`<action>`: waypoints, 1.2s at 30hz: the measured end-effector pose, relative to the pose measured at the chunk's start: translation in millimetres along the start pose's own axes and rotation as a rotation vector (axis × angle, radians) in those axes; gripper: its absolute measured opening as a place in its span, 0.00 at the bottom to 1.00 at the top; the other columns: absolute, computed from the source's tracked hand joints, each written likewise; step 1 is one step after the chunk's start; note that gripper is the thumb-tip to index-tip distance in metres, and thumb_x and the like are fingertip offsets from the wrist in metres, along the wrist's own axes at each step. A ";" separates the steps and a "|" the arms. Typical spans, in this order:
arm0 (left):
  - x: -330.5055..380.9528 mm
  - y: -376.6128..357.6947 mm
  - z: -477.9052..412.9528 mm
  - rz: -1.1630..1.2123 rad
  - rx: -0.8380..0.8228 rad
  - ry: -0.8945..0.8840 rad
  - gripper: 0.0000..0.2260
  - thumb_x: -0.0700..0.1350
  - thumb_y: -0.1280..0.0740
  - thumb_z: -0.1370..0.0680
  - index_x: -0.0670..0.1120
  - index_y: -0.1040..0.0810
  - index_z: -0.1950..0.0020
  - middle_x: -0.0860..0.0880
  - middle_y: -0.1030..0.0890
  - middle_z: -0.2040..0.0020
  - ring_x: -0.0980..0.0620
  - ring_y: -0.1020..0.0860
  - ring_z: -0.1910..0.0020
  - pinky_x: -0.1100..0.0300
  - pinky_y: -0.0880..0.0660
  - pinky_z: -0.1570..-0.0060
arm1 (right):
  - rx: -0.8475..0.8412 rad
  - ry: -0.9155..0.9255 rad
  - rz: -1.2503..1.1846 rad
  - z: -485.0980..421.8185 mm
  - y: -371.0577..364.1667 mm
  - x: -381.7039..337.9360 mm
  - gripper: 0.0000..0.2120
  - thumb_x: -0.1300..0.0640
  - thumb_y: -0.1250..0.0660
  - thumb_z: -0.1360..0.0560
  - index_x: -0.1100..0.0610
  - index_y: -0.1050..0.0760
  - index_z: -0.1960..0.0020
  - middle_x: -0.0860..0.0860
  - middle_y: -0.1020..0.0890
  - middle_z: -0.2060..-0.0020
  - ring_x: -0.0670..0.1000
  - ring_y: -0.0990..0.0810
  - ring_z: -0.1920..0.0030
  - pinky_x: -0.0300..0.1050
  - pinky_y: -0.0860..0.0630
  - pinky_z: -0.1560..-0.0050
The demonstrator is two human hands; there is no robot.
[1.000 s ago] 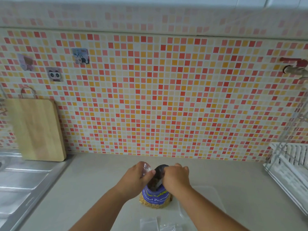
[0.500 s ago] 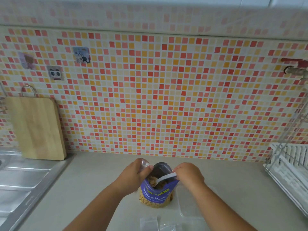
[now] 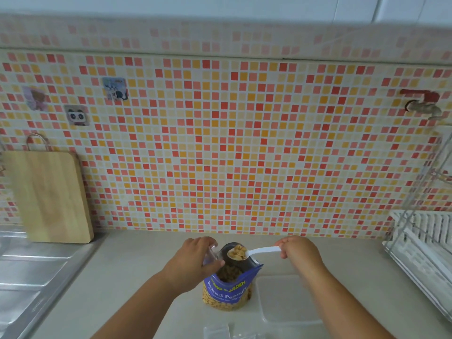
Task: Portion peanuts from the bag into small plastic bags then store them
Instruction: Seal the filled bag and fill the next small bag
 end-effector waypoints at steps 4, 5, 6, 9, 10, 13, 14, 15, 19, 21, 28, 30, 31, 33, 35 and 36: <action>2.3 -6.4 -0.5 -0.091 -0.028 -0.014 0.24 0.60 0.39 0.24 0.51 0.35 0.31 0.53 0.30 0.32 0.52 0.35 0.35 0.59 0.34 0.37 | -0.019 0.001 0.087 1.2 12.4 -3.9 0.22 0.66 0.46 0.23 0.53 0.31 0.30 0.52 0.26 0.43 0.51 0.28 0.44 0.41 0.30 0.40; 2.9 -7.3 -1.2 -0.110 -0.029 -0.016 0.24 0.60 0.39 0.24 0.51 0.35 0.31 0.53 0.30 0.32 0.52 0.34 0.35 0.58 0.34 0.37 | -0.029 -0.004 0.112 1.8 13.1 -5.9 0.23 0.66 0.46 0.23 0.53 0.32 0.30 0.52 0.26 0.39 0.52 0.27 0.40 0.41 0.31 0.38; 3.4 -8.1 -1.5 -0.128 -0.028 -0.016 0.24 0.61 0.39 0.24 0.51 0.35 0.31 0.53 0.30 0.32 0.52 0.34 0.35 0.58 0.34 0.37 | -0.035 0.002 0.157 -0.1 13.2 -9.7 0.24 0.66 0.46 0.23 0.53 0.34 0.28 0.52 0.28 0.34 0.53 0.29 0.36 0.43 0.32 0.35; 5.6 -11.0 -2.5 -0.170 -0.016 -0.017 0.24 0.61 0.40 0.24 0.51 0.35 0.32 0.53 0.28 0.34 0.51 0.33 0.37 0.58 0.34 0.39 | -0.007 0.034 0.206 1.6 13.9 -21.6 0.25 0.65 0.45 0.23 0.52 0.35 0.28 0.52 0.29 0.32 0.53 0.29 0.35 0.45 0.31 0.34; 6.5 -12.0 -2.7 -0.183 -0.011 -0.018 0.24 0.61 0.40 0.24 0.51 0.35 0.32 0.53 0.28 0.35 0.51 0.32 0.37 0.58 0.34 0.39 | 0.004 0.048 0.185 1.4 12.2 -22.9 0.24 0.65 0.45 0.23 0.53 0.33 0.29 0.52 0.27 0.33 0.52 0.27 0.38 0.43 0.31 0.36; 8.6 -16.1 -5.3 -0.202 -0.001 -0.008 0.23 0.62 0.41 0.24 0.52 0.34 0.33 0.53 0.26 0.36 0.51 0.31 0.38 0.57 0.34 0.40 | 0.147 0.121 0.003 10.4 14.7 -23.6 0.19 0.63 0.43 0.24 0.58 0.27 0.34 0.55 0.22 0.40 0.55 0.23 0.41 0.44 0.26 0.39; 8.9 -17.3 -6.5 -0.207 0.005 -0.002 0.23 0.63 0.41 0.24 0.53 0.34 0.34 0.53 0.26 0.37 0.50 0.31 0.38 0.56 0.34 0.40 | 0.208 0.150 -0.120 12.3 16.6 -24.5 0.17 0.62 0.43 0.24 0.60 0.24 0.38 0.57 0.20 0.43 0.57 0.22 0.42 0.46 0.24 0.41; 9.5 -18.3 -7.8 -0.219 0.011 0.003 0.23 0.63 0.42 0.25 0.53 0.34 0.34 0.53 0.26 0.37 0.50 0.31 0.38 0.56 0.35 0.41 | 0.263 0.175 -0.233 15.4 19.2 -26.6 0.15 0.61 0.43 0.24 0.62 0.22 0.42 0.58 0.18 0.46 0.58 0.20 0.44 0.47 0.23 0.43; 12.3 -20.0 -12.7 -0.256 0.045 0.032 0.23 0.63 0.43 0.24 0.52 0.34 0.34 0.54 0.25 0.38 0.50 0.30 0.39 0.55 0.35 0.42 | 0.241 0.262 -0.203 26.6 22.0 -58.4 0.13 0.59 0.41 0.24 0.58 0.18 0.48 0.55 0.16 0.51 0.55 0.19 0.51 0.45 0.24 0.52; 12.8 -18.4 -14.1 -0.237 0.080 0.045 0.22 0.62 0.44 0.23 0.52 0.33 0.35 0.54 0.24 0.40 0.50 0.29 0.40 0.55 0.35 0.43 | 0.283 0.408 -0.161 41.4 26.3 -81.1 0.13 0.58 0.42 0.24 0.56 0.18 0.50 0.52 0.17 0.52 0.54 0.21 0.51 0.45 0.26 0.53; 3.3 -15.3 -13.8 0.012 0.177 0.132 0.20 0.60 0.42 0.23 0.51 0.32 0.37 0.53 0.23 0.44 0.50 0.26 0.44 0.55 0.33 0.44 | 0.649 0.835 0.215 99.6 52.9 -115.1 0.13 0.57 0.43 0.24 0.50 0.20 0.50 0.47 0.18 0.54 0.51 0.30 0.48 0.47 0.34 0.43; -2.8 -13.8 -13.4 0.119 0.189 0.149 0.18 0.60 0.40 0.23 0.52 0.31 0.38 0.53 0.23 0.45 0.51 0.24 0.45 0.54 0.29 0.43 | 0.878 0.850 0.272 113.0 68.6 -106.7 0.12 0.57 0.42 0.29 0.51 0.19 0.57 0.45 0.18 0.64 0.51 0.27 0.55 0.48 0.32 0.50; -5.3 -11.5 -12.2 0.183 0.203 0.151 0.16 0.59 0.39 0.23 0.52 0.30 0.40 0.53 0.23 0.46 0.52 0.24 0.46 0.54 0.28 0.44 | 0.989 0.802 0.267 112.8 73.9 -97.9 0.11 0.57 0.42 0.31 0.51 0.20 0.61 0.45 0.19 0.68 0.52 0.26 0.59 0.48 0.31 0.55; -8.6 -1.6 -7.4 0.332 0.284 0.131 0.14 0.55 0.38 0.23 0.51 0.28 0.41 0.53 0.23 0.47 0.57 0.23 0.51 0.59 0.26 0.49 | 1.052 0.689 0.241 107.0 72.5 -84.7 0.09 0.56 0.40 0.33 0.51 0.21 0.64 0.45 0.20 0.71 0.52 0.26 0.62 0.46 0.31 0.59; -8.4 11.2 1.0 0.500 0.372 0.103 0.10 0.50 0.37 0.22 0.51 0.27 0.42 0.51 0.22 0.49 0.61 0.24 0.55 0.68 0.28 0.57 | 0.855 0.630 0.262 86.6 47.4 -81.2 0.11 0.57 0.42 0.29 0.52 0.20 0.58 0.47 0.18 0.64 0.53 0.26 0.55 0.48 0.32 0.53; -8.1 15.7 4.8 0.607 0.399 0.095 0.07 0.49 0.37 0.22 0.52 0.27 0.44 0.50 0.22 0.52 0.58 0.24 0.57 0.69 0.29 0.59 | 0.721 0.605 0.274 74.3 29.8 -78.9 0.13 0.56 0.43 0.27 0.52 0.20 0.53 0.48 0.18 0.59 0.53 0.27 0.50 0.48 0.33 0.48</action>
Point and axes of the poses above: each hand's wrist, its own z-axis away from the middle knuckle, its own y-axis out of the back of the hand, x = y × z, the point moved 7 cm from there along -z, towards the middle knuckle
